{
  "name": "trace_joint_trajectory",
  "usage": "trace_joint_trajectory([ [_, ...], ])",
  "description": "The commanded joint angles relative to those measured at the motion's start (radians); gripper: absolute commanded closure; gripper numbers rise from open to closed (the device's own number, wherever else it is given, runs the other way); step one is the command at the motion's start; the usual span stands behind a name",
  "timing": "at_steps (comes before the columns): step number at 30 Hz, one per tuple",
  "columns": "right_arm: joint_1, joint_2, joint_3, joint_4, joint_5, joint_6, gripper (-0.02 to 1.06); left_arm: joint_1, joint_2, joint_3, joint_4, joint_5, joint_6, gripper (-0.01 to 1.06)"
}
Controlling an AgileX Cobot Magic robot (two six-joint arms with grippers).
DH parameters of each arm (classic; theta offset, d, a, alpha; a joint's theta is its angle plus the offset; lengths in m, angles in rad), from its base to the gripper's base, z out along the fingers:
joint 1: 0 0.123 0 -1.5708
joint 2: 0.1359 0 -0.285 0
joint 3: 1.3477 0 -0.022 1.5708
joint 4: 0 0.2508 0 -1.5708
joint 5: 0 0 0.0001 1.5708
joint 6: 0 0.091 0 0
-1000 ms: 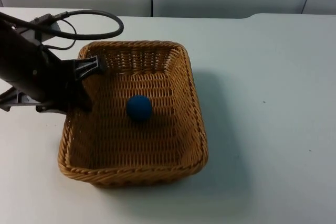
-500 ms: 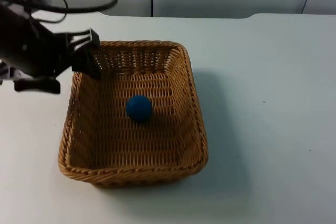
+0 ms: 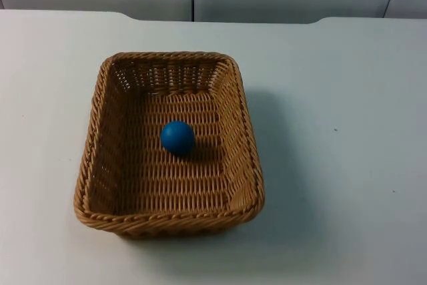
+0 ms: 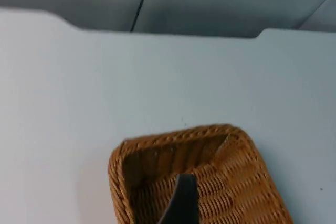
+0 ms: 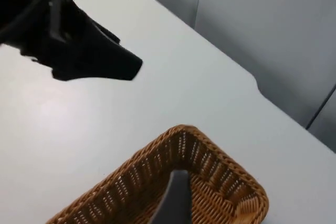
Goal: Pick up the basket with the left hand and place the ball into the basket with the right hand.
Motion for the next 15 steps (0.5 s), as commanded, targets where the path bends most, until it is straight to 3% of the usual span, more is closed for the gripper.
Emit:
trace_joint_trajectory([
  [1,0.004,-0.029,-0.007,-0.012,-0.008,-0.005,0.28,0.001,-0.069,-0.002,0.073,0.018,0.001,0.33],
  [4,0.004,-0.083,-0.007,-0.017,0.015,-0.005,0.28,0.001,-0.198,-0.002,0.162,0.052,0.001,0.33],
  [10,0.004,-0.145,0.022,-0.021,0.039,-0.001,0.28,0.001,-0.376,0.0,0.202,0.138,-0.003,0.33],
  [15,0.004,-0.246,0.16,-0.035,-0.036,0.002,0.28,0.001,-0.501,0.0,0.236,0.261,-0.005,0.33],
])
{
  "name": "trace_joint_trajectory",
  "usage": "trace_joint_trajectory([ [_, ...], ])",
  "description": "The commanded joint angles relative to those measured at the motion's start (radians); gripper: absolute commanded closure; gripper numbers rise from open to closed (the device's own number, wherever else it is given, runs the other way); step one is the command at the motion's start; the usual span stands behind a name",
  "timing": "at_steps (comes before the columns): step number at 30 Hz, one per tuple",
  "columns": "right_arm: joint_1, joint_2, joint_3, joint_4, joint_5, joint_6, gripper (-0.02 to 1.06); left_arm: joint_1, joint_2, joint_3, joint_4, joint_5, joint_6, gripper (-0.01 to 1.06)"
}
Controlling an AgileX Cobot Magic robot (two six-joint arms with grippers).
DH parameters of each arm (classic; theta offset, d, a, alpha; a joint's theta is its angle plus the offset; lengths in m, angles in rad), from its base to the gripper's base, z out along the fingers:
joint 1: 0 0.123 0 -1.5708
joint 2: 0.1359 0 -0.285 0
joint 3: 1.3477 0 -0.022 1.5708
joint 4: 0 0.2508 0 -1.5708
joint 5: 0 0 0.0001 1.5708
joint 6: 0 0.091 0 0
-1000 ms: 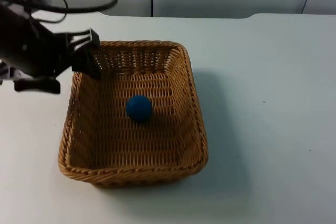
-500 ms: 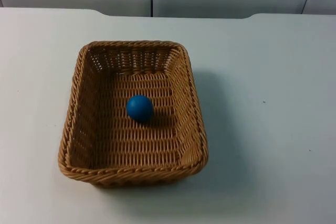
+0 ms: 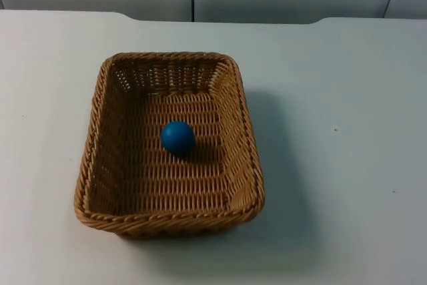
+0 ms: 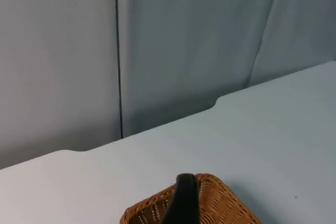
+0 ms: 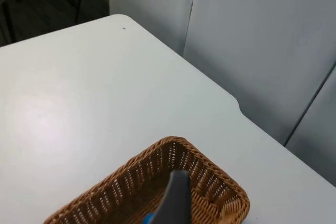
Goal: Pick up the basket with the left hand and place the ball into the basket with the right hand.
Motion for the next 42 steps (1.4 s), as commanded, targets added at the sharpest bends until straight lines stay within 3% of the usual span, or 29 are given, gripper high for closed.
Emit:
trace_joint_trajectory([
  [1,0.004,-0.049,0.065,-0.009,-0.047,0.009,0.28,0.001,-0.054,0.0,0.017,0.071,-0.005,0.33],
  [7,0.004,-0.155,0.198,-0.009,-0.07,0.053,0.28,0.001,-0.167,0.022,0.015,0.162,-0.059,0.33],
  [21,0.004,-0.409,0.434,-0.009,-0.068,0.078,0.28,0.001,-0.48,0.288,0.034,0.191,-0.195,0.33],
  [26,0.004,-0.51,0.463,-0.014,0.003,0.116,0.28,0.001,-0.602,0.339,0.135,0.239,-0.282,0.33],
  [29,0.004,-0.589,0.493,-0.018,0.065,0.133,0.28,0.001,-0.698,0.339,0.299,0.302,-0.403,0.33],
  [32,0.004,-0.636,0.519,-0.041,0.085,0.175,0.28,0.001,-0.747,0.339,0.372,0.323,-0.461,0.33],
  [35,0.004,-0.702,0.552,-0.127,0.153,0.286,0.28,0.001,-0.806,0.339,0.436,0.377,-0.501,0.33],
  [42,0.004,-0.81,0.554,-0.228,0.298,0.368,0.28,0.001,-0.854,0.339,0.516,0.482,-0.552,0.33],
])
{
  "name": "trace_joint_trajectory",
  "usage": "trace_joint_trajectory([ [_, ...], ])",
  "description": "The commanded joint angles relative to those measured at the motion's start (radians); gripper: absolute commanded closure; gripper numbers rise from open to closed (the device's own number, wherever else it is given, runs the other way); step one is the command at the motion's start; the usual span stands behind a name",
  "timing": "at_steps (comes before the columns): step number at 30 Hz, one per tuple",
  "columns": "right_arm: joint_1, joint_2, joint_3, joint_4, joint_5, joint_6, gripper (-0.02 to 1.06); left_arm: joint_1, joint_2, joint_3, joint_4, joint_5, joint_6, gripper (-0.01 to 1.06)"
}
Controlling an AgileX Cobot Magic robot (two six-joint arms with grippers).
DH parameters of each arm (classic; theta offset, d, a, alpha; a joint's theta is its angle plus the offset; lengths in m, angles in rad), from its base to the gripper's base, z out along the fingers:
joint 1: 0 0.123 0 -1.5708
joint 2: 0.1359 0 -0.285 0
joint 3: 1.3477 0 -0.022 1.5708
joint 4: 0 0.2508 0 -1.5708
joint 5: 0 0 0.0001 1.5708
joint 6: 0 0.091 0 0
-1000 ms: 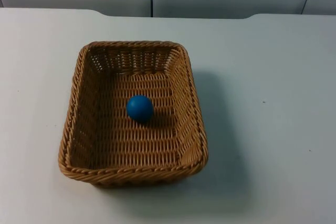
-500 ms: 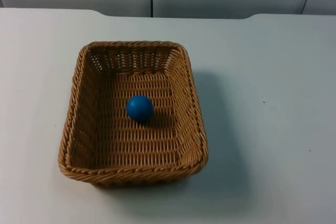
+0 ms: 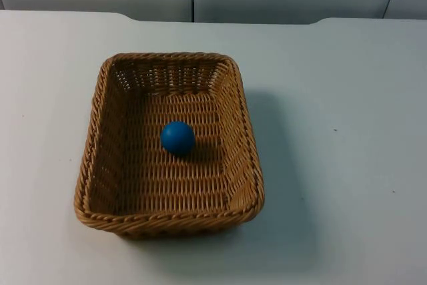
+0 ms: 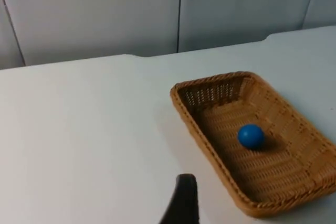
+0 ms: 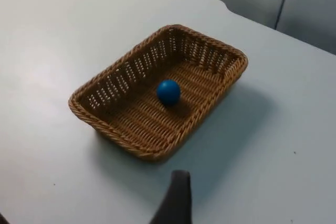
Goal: Pick up the basket with the left hand and place the ball into the basket with the right hand.
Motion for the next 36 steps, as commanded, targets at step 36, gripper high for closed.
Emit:
trace_joint_trajectory([
  [36,0.004,-0.315,0.122,-0.143,0.221,0.116,0.29,0.001,-0.006,0.071,0.093,0.102,-0.095,0.33],
])
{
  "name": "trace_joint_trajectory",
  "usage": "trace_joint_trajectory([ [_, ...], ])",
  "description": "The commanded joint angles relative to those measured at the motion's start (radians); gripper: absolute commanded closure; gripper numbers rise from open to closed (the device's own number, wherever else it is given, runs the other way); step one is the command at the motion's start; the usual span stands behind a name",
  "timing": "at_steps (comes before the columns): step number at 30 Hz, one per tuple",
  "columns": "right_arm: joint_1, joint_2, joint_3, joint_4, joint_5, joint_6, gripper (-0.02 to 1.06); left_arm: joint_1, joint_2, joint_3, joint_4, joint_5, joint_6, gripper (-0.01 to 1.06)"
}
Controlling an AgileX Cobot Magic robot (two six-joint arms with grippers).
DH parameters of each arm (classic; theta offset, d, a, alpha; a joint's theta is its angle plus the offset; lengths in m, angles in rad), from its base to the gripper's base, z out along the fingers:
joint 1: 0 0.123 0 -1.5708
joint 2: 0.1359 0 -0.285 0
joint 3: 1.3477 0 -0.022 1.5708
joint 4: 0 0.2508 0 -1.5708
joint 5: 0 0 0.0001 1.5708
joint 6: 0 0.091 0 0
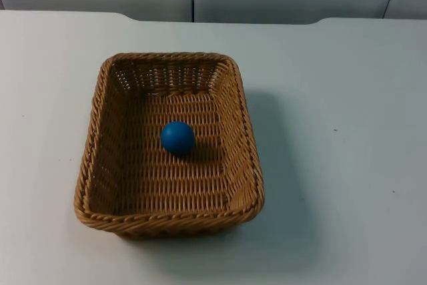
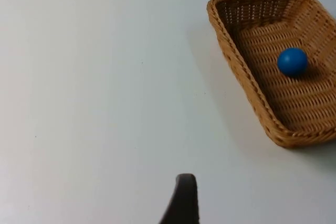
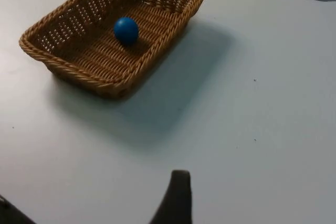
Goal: Pick up the basket with the left hand and place the ball into the basket with the right hand.
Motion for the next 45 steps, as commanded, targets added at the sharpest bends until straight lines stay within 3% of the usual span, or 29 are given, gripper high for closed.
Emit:
trace_joint_trajectory([
  [1,0.004,-0.004,0.012,-0.006,-0.03,0.004,0.29,0.001,-0.004,0.006,0.004,-0.026,-0.012,0.33],
  [7,0.004,-0.004,0.012,-0.012,-0.034,0.011,0.29,0.001,-0.004,0.019,0.013,-0.054,-0.012,0.33],
  [8,0.004,-0.004,0.012,-0.012,-0.034,0.011,0.29,0.001,-0.004,0.038,0.013,-0.09,-0.014,0.33],
  [20,0.004,-0.004,0.026,0.028,-0.056,0.037,0.29,0.001,-0.004,0.041,-0.016,-0.092,0.017,0.33],
  [23,0.004,-0.004,0.026,0.026,-0.056,0.049,0.27,0.001,-0.004,0.041,-0.016,-0.092,0.017,0.28],
  [26,0.004,-0.004,0.026,0.024,-0.056,0.052,0.07,0.001,-0.004,0.041,-0.016,-0.092,0.017,0.11],
  [27,0.004,-0.004,0.026,0.024,-0.056,0.052,0.07,0.001,-0.004,0.041,-0.016,-0.092,0.017,0.11],
  [28,0.004,-0.004,0.026,0.024,-0.056,0.052,0.0,0.001,-0.004,0.041,-0.016,-0.092,0.017,0.07],
  [31,0.004,-0.004,0.026,0.022,-0.056,0.056,0.0,0.001,-0.004,0.041,-0.016,-0.094,0.017,0.02],
  [45,0.004,-0.004,0.026,0.022,-0.056,0.055,0.0,0.001,-0.004,0.041,-0.016,-0.094,0.017,0.02],
])
